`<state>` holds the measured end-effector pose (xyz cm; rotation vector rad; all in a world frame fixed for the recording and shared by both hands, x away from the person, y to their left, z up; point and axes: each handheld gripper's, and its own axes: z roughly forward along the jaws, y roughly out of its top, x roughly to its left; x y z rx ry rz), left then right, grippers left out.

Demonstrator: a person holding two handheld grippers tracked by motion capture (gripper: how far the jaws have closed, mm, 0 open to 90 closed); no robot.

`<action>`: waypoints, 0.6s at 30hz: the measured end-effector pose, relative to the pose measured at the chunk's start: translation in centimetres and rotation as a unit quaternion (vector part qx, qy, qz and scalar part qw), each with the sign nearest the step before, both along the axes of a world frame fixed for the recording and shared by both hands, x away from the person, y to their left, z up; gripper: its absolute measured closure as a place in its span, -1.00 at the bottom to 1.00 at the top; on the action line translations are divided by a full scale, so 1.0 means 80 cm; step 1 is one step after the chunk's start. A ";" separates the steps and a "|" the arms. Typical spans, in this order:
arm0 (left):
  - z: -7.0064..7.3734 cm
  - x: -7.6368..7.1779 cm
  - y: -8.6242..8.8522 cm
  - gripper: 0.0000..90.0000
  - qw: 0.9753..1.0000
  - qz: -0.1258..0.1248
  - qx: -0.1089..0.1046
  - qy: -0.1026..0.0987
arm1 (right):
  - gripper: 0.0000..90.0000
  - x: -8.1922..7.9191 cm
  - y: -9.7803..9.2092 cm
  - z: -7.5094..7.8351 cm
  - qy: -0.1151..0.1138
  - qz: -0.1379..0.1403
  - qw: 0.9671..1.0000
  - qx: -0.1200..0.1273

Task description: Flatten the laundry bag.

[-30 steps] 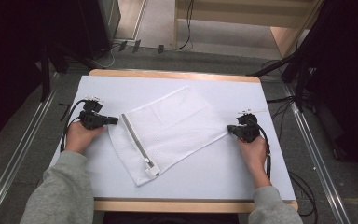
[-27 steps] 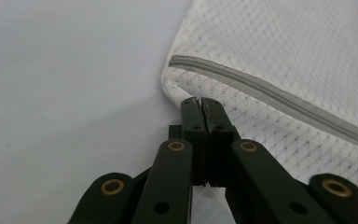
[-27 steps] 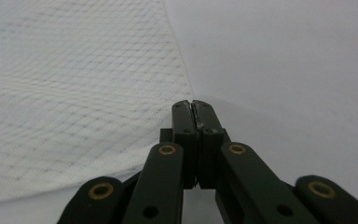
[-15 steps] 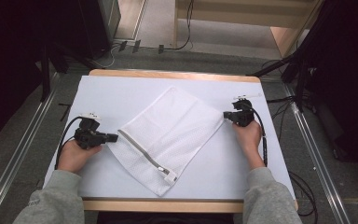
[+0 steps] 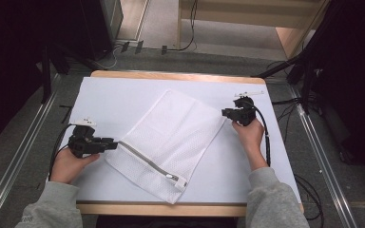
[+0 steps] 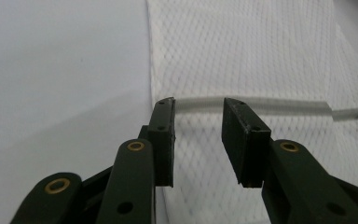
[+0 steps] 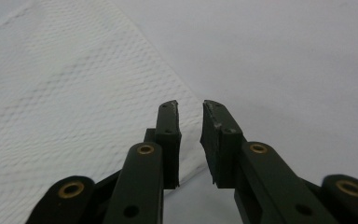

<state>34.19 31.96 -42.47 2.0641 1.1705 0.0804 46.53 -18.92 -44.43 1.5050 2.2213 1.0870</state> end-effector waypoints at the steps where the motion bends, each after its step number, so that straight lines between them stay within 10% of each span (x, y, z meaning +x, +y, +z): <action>1: 0.001 0.006 -0.003 0.43 1.000 -0.002 0.002 0.000 | 0.68 -0.006 0.001 0.002 -0.001 0.001 1.000 -0.001; 11: 0.003 0.067 -0.029 0.34 0.999 -0.026 -0.020 0.002 | 0.55 -0.060 0.012 0.003 -0.004 0.028 1.000 0.008; 18: -0.005 0.090 -0.047 0.32 1.000 -0.024 0.015 -0.005 | 0.48 -0.089 0.029 -0.004 0.003 0.050 0.999 0.007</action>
